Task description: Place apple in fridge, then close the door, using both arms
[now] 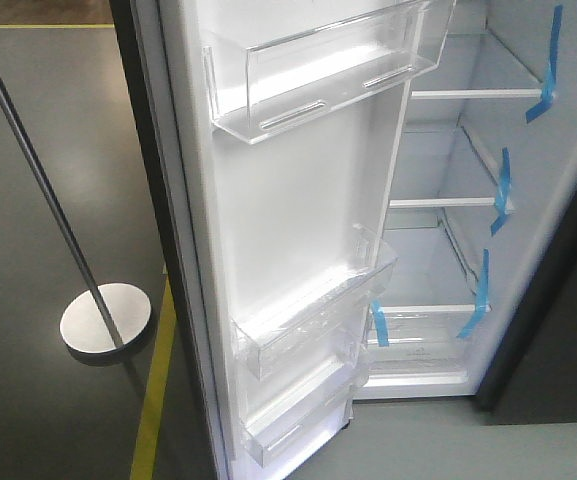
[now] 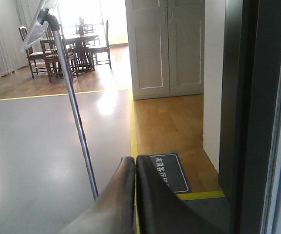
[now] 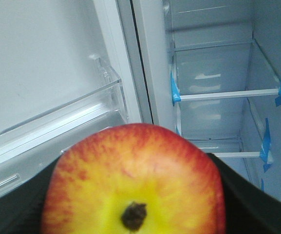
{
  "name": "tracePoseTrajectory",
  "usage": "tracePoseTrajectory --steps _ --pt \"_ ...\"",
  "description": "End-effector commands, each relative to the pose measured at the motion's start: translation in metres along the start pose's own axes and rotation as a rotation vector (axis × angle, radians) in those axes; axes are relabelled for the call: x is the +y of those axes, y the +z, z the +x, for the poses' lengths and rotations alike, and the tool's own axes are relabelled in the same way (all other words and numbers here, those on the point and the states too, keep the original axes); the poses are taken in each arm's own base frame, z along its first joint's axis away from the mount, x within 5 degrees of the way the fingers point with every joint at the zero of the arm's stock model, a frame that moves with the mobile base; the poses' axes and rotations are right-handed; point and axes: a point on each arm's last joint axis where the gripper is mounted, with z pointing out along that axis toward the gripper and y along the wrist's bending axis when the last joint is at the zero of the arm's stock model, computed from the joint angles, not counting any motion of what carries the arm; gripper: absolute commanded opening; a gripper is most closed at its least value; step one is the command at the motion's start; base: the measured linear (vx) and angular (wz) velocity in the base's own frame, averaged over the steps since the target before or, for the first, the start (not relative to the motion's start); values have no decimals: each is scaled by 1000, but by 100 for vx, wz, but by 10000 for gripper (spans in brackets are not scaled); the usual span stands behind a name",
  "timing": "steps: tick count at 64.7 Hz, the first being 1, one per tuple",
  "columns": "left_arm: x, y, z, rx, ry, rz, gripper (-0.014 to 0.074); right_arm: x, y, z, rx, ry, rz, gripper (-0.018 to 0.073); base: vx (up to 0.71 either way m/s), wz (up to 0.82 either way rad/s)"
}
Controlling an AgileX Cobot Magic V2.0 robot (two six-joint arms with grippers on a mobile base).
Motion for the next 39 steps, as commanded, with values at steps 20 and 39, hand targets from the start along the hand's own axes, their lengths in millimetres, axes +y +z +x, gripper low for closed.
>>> tracePoseTrajectory --steps 20,39 --pt "0 -3 -13 -106 -12 1 -6 3 -16 -19 -139 -9 -4 60 4 -1" --pt "0 -3 -13 -106 -12 1 -6 3 -16 -19 -139 -9 -4 60 3 -1"
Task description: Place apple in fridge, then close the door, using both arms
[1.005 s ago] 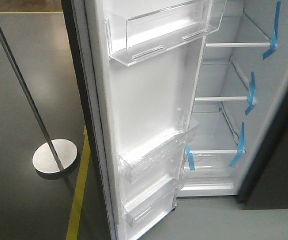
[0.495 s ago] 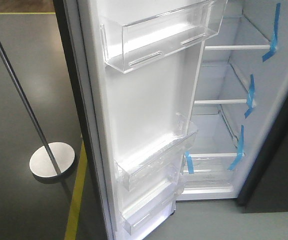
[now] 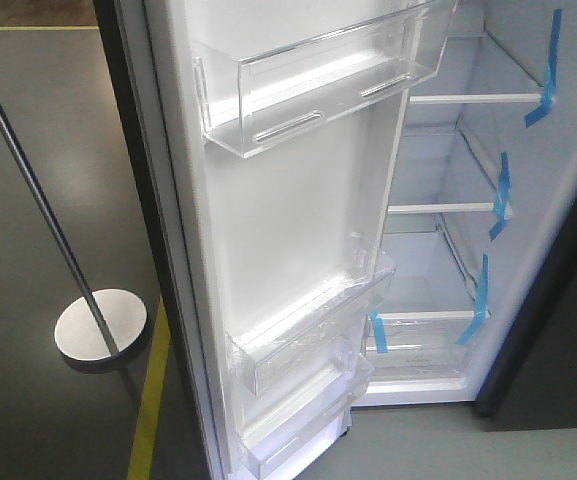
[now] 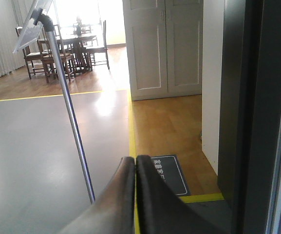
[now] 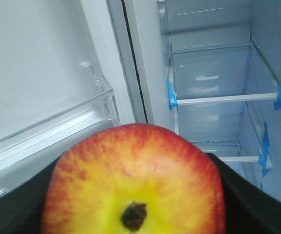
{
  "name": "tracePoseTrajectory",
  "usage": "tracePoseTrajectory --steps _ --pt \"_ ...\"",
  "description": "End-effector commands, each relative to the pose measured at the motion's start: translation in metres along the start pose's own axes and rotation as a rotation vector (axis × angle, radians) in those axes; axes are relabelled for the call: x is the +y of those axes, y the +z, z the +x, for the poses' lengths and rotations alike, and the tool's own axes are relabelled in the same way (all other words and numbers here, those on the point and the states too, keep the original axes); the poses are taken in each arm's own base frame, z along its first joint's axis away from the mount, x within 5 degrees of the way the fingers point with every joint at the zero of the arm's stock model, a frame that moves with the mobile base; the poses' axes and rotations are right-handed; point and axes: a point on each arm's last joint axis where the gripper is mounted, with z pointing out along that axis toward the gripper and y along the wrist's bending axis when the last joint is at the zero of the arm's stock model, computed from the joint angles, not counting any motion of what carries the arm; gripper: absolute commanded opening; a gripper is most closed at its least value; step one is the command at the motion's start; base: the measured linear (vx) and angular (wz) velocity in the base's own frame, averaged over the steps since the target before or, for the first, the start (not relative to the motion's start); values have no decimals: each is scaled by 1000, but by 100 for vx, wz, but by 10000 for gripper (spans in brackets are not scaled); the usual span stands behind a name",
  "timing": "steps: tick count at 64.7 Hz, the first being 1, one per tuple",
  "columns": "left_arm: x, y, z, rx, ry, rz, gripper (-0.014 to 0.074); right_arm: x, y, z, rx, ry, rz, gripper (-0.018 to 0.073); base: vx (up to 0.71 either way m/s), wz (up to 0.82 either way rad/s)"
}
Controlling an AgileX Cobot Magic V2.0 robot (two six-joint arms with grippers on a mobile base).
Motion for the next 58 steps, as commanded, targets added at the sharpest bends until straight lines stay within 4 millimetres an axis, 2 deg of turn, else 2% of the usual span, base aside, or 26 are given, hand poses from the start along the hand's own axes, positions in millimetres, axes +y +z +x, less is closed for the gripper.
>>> tracePoseTrajectory --steps 1,58 --pt "0 -3 -13 -106 -12 1 -6 3 -16 -19 -139 -9 -4 60 3 -1" --pt "0 -3 -13 -106 -12 1 -6 3 -16 -19 -139 -9 -4 60 3 -1"
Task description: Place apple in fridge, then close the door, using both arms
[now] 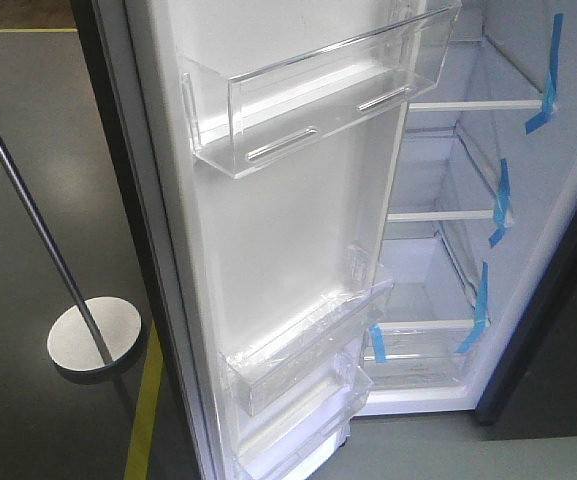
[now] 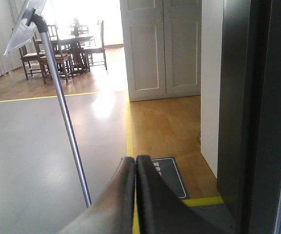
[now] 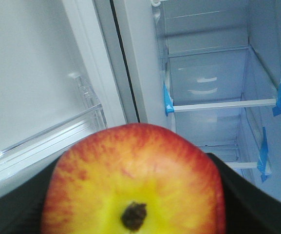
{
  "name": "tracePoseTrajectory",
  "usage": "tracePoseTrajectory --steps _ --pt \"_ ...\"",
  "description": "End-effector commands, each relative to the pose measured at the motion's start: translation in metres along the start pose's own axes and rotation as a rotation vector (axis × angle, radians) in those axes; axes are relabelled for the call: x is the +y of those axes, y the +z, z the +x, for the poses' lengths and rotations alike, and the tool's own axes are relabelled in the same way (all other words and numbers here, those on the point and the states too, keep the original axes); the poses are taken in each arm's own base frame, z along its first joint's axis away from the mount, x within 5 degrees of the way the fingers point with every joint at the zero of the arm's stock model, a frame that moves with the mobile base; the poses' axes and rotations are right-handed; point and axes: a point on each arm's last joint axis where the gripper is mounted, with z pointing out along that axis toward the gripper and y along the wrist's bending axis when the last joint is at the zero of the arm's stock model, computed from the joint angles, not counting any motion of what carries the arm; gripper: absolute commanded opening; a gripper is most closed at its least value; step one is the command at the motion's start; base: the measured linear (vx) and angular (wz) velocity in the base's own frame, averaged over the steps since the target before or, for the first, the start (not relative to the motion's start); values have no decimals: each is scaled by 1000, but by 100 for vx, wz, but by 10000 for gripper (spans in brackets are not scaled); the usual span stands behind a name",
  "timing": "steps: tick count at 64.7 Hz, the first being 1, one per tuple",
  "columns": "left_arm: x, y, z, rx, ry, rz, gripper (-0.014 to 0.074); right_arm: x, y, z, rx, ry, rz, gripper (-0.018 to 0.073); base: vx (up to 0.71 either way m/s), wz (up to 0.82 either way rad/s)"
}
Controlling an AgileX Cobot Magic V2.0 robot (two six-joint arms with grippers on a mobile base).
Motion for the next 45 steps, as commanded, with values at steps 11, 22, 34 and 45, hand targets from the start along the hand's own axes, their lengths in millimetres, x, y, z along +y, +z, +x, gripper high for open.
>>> tracePoseTrajectory --steps 11,22,34,45 --pt "0 -3 -13 -106 -12 1 -6 3 -16 -19 -139 -9 -4 60 2 0" --pt "0 -3 -13 -106 -12 1 -6 3 -16 -19 -139 -9 -4 60 2 0" --pt "0 -3 -13 -106 -12 1 -6 3 -16 -19 -139 -9 -4 60 3 1" --pt "0 -3 -13 -106 -12 1 -6 3 -16 -19 -139 -9 -4 60 2 0"
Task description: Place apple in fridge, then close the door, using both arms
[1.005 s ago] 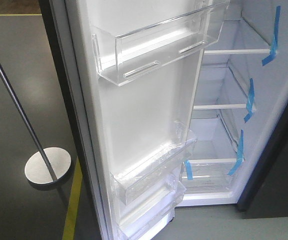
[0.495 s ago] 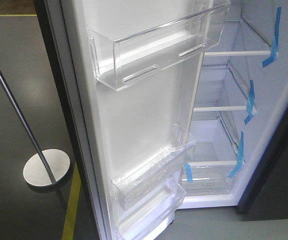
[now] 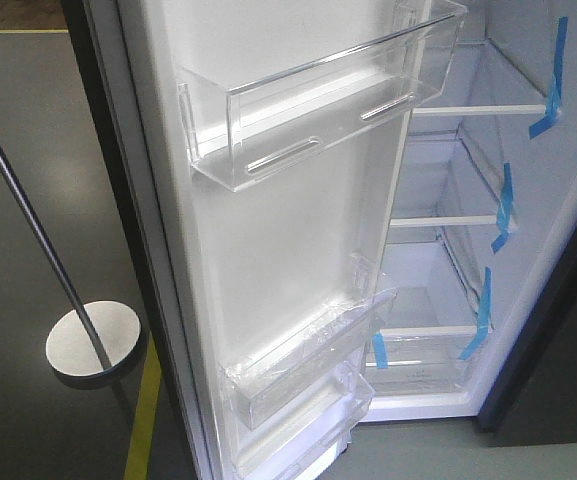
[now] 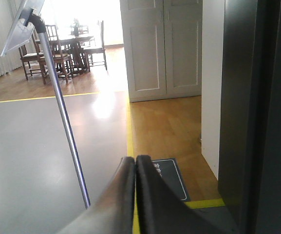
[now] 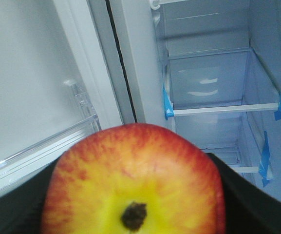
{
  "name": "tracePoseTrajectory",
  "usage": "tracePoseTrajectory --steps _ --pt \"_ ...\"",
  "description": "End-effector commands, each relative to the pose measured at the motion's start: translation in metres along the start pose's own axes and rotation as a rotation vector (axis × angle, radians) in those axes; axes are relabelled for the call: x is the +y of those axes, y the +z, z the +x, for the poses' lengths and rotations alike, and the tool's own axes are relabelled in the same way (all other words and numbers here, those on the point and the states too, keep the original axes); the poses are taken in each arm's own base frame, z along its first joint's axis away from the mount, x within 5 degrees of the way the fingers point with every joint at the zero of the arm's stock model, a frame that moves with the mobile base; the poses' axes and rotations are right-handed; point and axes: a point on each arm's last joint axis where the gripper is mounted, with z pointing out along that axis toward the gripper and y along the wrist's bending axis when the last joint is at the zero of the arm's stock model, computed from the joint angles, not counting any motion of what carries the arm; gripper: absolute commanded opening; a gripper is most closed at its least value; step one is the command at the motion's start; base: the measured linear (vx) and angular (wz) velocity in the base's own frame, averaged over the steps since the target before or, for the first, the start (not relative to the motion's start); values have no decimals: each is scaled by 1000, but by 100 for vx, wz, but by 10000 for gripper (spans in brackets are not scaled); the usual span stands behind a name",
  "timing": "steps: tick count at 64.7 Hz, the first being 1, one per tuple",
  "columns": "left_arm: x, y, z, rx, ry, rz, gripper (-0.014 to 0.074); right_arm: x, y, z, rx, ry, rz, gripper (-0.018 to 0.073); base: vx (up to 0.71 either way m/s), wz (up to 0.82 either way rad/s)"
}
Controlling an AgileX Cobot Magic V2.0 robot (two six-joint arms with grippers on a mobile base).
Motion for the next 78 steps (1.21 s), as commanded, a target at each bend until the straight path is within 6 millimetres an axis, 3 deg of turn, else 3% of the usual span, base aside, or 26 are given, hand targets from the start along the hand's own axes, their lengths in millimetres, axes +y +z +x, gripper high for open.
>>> tracePoseTrajectory --steps 1,78 --pt "0 -3 -13 -106 -12 1 -6 3 -16 -19 -139 -9 -4 60 2 0" --pt "0 -3 -13 -106 -12 1 -6 3 -16 -19 -139 -9 -4 60 0 0"
